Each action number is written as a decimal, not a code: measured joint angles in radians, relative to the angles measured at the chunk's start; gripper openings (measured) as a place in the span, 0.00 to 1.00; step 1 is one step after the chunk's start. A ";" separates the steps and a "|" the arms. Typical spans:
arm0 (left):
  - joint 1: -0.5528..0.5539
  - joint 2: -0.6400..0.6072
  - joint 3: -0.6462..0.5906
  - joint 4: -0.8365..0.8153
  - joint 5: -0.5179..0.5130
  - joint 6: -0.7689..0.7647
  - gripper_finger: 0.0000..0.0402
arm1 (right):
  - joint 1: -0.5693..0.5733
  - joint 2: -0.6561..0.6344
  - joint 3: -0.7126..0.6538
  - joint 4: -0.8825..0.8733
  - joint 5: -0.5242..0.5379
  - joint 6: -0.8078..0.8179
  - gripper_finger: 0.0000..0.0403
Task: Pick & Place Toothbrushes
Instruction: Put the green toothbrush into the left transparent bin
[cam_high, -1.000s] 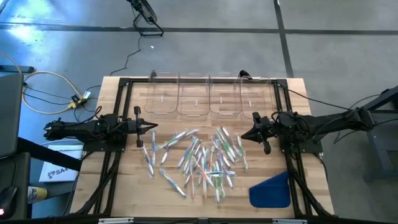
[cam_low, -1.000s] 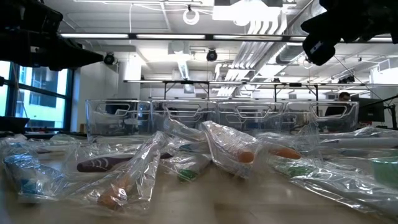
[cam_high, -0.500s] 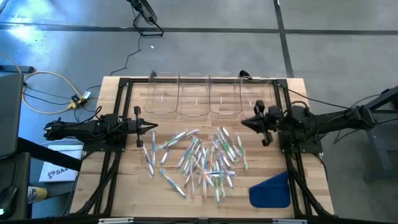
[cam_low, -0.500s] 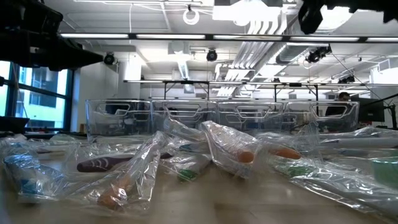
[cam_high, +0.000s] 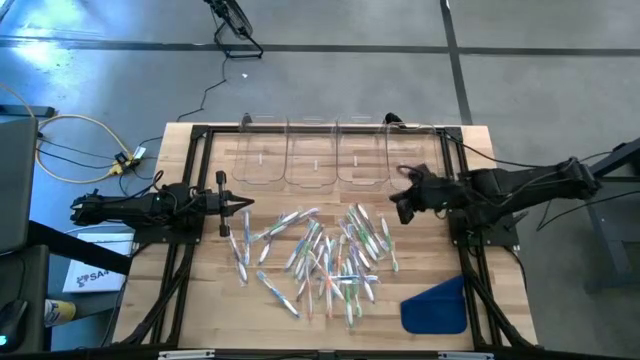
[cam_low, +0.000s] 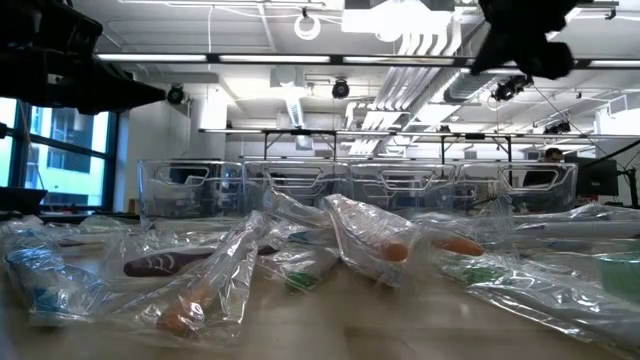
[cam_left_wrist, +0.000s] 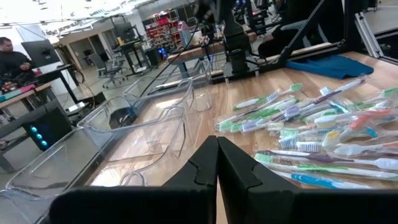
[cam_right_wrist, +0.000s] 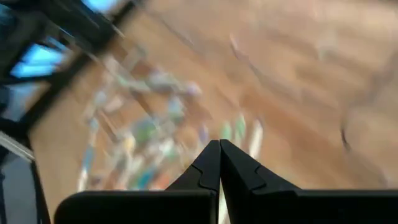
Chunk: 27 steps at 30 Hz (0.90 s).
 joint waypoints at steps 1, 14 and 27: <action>0.000 0.000 0.000 0.000 0.000 0.000 0.00 | 0.002 0.019 0.011 -0.051 -0.017 0.044 0.01; 0.000 0.000 -0.002 -0.003 -0.002 0.000 0.00 | 0.006 0.282 0.116 -0.324 -0.282 0.330 0.01; 0.000 0.000 -0.003 -0.004 -0.003 0.022 0.00 | 0.070 0.445 0.116 -0.284 -0.467 0.207 0.01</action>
